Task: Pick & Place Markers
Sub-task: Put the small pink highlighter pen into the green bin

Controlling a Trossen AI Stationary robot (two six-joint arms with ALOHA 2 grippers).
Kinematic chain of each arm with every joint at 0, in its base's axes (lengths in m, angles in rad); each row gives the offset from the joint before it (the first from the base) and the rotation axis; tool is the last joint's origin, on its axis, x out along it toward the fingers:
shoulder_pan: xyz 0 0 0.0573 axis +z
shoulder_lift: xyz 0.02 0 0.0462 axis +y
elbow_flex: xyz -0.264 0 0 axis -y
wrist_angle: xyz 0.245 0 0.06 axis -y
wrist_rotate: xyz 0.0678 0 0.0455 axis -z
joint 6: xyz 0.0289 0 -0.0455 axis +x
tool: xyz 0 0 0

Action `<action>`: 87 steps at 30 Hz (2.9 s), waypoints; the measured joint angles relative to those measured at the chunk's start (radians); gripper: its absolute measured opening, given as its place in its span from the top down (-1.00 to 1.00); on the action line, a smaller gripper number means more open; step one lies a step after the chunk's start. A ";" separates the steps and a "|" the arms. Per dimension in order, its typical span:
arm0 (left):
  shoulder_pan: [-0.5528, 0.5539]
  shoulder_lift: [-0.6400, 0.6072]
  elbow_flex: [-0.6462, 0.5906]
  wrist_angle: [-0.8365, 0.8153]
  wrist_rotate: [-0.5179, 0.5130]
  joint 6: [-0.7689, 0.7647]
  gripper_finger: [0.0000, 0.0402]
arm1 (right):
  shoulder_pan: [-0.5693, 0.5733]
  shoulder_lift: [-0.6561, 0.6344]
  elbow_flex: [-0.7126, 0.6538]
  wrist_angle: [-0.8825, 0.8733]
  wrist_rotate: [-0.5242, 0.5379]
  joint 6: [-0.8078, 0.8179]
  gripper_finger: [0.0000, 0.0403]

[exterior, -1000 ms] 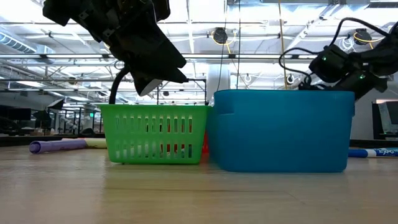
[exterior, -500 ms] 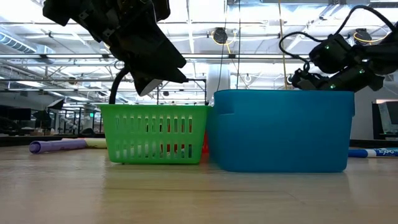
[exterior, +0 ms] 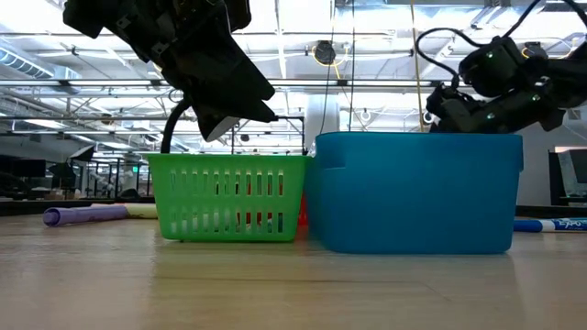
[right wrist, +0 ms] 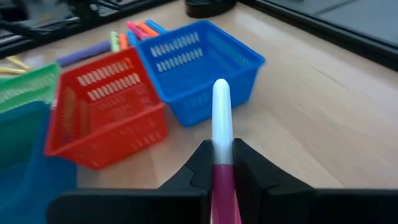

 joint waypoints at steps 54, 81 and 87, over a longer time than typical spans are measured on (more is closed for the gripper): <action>0.068 0.003 0.000 0.585 -0.051 0.282 -0.07 | 0.506 0.147 0.178 0.386 -0.063 -0.230 0.87; 0.050 0.003 0.000 0.560 -0.039 0.358 -0.06 | 0.583 0.454 0.446 0.484 -0.033 -0.307 0.87; 0.050 0.003 0.000 0.564 -0.042 0.373 -0.06 | 0.583 0.454 0.446 0.501 -0.017 -0.310 0.87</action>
